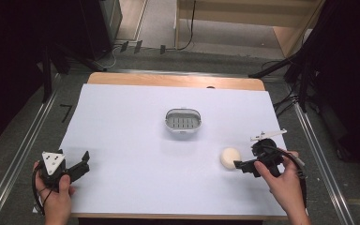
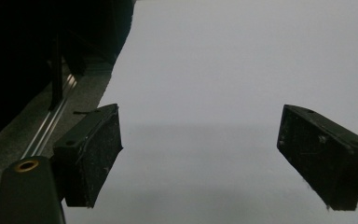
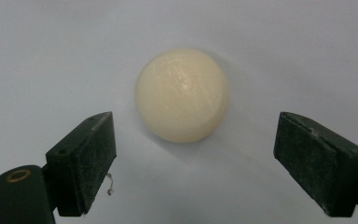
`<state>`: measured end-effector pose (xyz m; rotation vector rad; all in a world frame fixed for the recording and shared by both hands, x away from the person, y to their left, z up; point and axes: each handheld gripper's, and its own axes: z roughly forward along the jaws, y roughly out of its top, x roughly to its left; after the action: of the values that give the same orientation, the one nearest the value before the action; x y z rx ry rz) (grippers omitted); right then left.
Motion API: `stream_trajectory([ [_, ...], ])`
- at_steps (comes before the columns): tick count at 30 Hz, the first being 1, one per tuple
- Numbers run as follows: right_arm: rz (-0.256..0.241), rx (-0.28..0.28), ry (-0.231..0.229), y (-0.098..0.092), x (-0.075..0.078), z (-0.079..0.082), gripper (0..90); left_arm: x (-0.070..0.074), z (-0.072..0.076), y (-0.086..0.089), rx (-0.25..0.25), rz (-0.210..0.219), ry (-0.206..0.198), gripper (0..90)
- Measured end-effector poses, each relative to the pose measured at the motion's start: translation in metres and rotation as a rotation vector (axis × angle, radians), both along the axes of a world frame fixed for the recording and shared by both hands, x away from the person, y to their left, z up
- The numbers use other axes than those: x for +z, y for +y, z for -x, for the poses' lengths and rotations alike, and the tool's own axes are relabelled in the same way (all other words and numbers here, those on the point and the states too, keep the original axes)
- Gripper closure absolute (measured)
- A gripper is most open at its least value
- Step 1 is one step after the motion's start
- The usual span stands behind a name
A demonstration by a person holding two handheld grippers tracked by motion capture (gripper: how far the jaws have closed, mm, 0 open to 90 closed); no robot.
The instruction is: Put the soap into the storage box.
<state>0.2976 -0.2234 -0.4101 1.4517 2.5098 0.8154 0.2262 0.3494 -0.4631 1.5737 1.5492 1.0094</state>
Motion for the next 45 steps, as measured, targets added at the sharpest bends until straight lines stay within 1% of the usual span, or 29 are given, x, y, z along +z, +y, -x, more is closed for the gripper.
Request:
stream_trajectory([
  [1,0.005,-0.003,0.009,0.003,0.0,0.0,13.7,0.0,0.0,0.0,0.0,0.004,0.005,14.6],
  [3,0.012,-0.002,0.009,0.005,-0.001,0.0,13.7,0.0,0.0,0.0,0.0,0.005,0.008,14.6],
  [4,0.029,-0.004,0.012,0.012,-0.001,0.001,13.7,0.0,-0.001,0.001,0.003,0.009,0.009,14.6],
  [6,0.035,0.009,0.013,0.016,-0.002,0.002,13.5,0.0,0.0,0.001,0.004,0.011,0.007,14.6],
  [9,0.042,0.009,0.015,0.021,-0.005,0.001,13.5,0.0,0.0,0.001,0.0,0.016,0.003,14.6],
  [10,0.05,0.009,0.024,0.025,-0.009,0.0,13.6,0.0,0.0,0.001,-0.003,0.021,-0.002,14.6],
  [12,0.048,0.01,0.03,0.026,-0.011,0.0,13.6,0.0,0.0,0.002,-0.003,0.023,-0.002,14.6],
  [15,0.063,-0.014,0.038,0.032,-0.017,-0.002,13.5,0.0,0.0,0.001,-0.002,0.018,0.005,14.6],
  [16,0.071,-0.02,0.032,0.033,-0.02,-0.003,13.5,0.0,0.0,0.001,-0.004,0.015,0.006,14.6],
  [19,0.078,-0.075,0.027,0.033,-0.026,-0.008,13.7,0.0,0.0,0.001,-0.008,0.011,0.008,14.6],
  [22,0.077,-0.092,0.031,0.032,-0.028,-0.009,13.8,0.0,0.0,0.001,-0.009,0.014,0.007,14.6],
  [23,0.074,-0.096,0.043,0.032,-0.03,-0.011,13.8,0.0,0.0,0.001,-0.008,0.011,0.009,14.6],
  [25,0.07,-0.092,0.047,0.034,-0.032,-0.013,14.4,0.0,-0.001,0.001,-0.009,0.008,0.016,14.6],
  [26,0.066,-0.091,0.057,0.035,-0.032,-0.015,15.0,0.0,-0.001,0.0,-0.009,0.007,0.017,14.6],
  [28,0.066,-0.091,0.06,0.036,-0.033,-0.017,16.3,0.0,-0.001,0.0,-0.01,0.005,0.017,14.6],
  [30,0.075,-0.103,0.077,0.04,-0.035,-0.02,18.3,0.0,-0.001,0.0,-0.013,0.006,0.015,14.6],
  [32,0.081,-0.098,0.078,0.04,-0.036,-0.021,19.1,0.0,-0.001,0.0,-0.013,0.009,0.016,14.6],
  [34,0.077,-0.116,0.079,0.043,-0.038,-0.024,23.3,0.0,-0.001,0.001,-0.014,0.015,0.016,14.6],
  [36,0.078,-0.113,0.08,0.043,-0.038,-0.025,24.2,0.0,-0.001,0.001,-0.015,0.015,0.015,14.6],
  [38,0.089,-0.123,0.083,0.045,-0.038,-0.026,24.3,0.0,-0.001,0.001,-0.017,0.017,0.016,14.6],
  [42,0.089,-0.136,0.089,0.046,-0.04,-0.025,24.1,0.0,-0.001,0.002,-0.02,0.021,0.016,14.7],
  [45,0.091,-0.134,0.087,0.046,-0.041,-0.025,24.3,0.0,-0.001,0.002,-0.02,0.028,0.016,14.6],
])
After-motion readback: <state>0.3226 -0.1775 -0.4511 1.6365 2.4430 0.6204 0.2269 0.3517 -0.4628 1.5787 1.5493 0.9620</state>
